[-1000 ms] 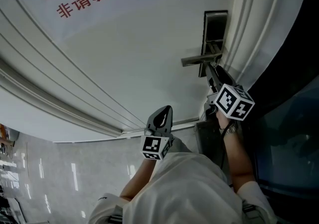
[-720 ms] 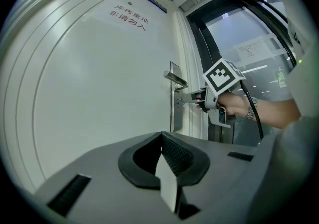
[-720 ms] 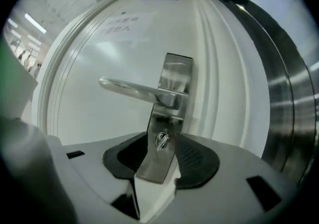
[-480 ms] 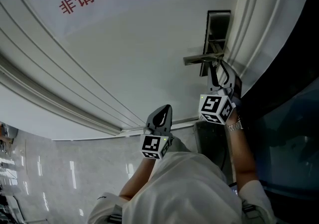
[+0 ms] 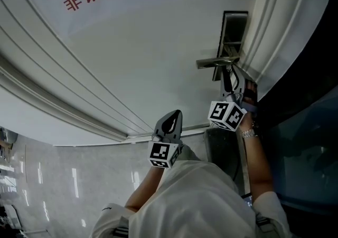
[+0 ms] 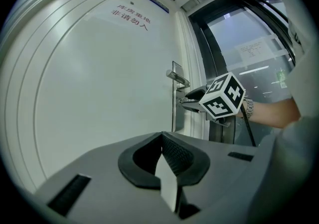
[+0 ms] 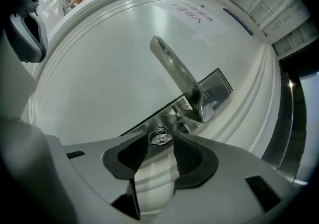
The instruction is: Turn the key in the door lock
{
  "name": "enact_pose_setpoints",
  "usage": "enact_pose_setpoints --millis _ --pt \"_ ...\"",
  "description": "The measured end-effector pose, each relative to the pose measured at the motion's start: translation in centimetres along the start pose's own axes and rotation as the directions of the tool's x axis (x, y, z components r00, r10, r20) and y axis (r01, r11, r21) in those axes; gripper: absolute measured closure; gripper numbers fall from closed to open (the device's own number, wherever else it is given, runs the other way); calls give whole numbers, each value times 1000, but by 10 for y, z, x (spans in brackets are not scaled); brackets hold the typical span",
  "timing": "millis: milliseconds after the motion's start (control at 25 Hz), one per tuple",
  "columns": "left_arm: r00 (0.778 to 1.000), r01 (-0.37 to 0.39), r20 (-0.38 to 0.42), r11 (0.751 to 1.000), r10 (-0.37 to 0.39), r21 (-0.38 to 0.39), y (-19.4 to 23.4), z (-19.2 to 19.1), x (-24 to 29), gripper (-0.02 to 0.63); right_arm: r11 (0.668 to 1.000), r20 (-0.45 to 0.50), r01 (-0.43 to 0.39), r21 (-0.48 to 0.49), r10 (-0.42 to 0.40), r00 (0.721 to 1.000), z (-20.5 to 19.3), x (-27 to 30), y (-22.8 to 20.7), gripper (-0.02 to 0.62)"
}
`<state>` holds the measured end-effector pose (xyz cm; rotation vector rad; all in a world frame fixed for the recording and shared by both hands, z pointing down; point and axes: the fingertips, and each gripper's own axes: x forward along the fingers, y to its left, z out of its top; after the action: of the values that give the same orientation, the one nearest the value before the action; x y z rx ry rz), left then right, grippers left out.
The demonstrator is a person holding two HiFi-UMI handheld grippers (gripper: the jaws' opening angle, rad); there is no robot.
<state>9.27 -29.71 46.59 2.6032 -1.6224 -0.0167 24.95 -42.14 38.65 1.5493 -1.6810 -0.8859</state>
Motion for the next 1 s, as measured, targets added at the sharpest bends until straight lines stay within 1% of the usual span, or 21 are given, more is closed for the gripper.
enact_pose_setpoints --millis 120,200,240,320,400,520,560,600,640,760,840,920,960,1000 --pt "1000 0 1 1000 0 -1 0 0 1 597 1000 5 11 -29 -11 1000 0 2 1 437" --pt "1000 -2 0 1000 2 -1 0 0 2 597 1000 8 15 -14 -15 1000 0 3 -1 474" --pt "1000 -3 -1 1000 3 -1 0 -1 2 597 1000 11 9 17 -10 1000 0 3 -2 474" --pt "1000 -5 -3 1000 5 -1 1 -1 2 597 992 20 -17 126 15 1000 1 3 -4 477" --pt "1000 -6 -4 1000 6 1 1 -1 2 597 972 29 -43 233 37 999 2 2 -6 477" --pt "1000 -2 -3 1000 2 6 -1 -1 2 597 937 34 -56 344 48 998 2 1 -8 479" --pt "1000 0 -2 1000 0 8 -1 0 2 597 917 37 -64 395 54 998 2 1 -9 479" --pt "1000 2 -1 1000 -2 11 -2 1 3 597 888 42 -75 454 63 997 1 0 -9 480" --pt "1000 3 -1 1000 -3 14 -2 2 3 597 851 51 -88 518 72 996 0 0 -10 482" --pt "1000 5 -1 1000 -5 19 -3 3 3 597 719 90 -125 683 88 992 -2 2 -11 497" --pt "1000 4 -3 1000 -4 20 -2 2 3 597 635 102 -146 759 106 989 -6 3 -10 505" --pt "1000 3 -4 1000 -3 19 -2 2 2 597 548 120 -169 819 125 985 -9 4 -8 586" --pt "1000 1 -5 1000 -1 18 -1 2 2 597 513 132 -178 840 126 983 -10 4 -8 586" --pt "1000 -1 -5 1000 1 17 -1 1 1 597 490 140 -183 852 124 982 -11 4 -8 586"
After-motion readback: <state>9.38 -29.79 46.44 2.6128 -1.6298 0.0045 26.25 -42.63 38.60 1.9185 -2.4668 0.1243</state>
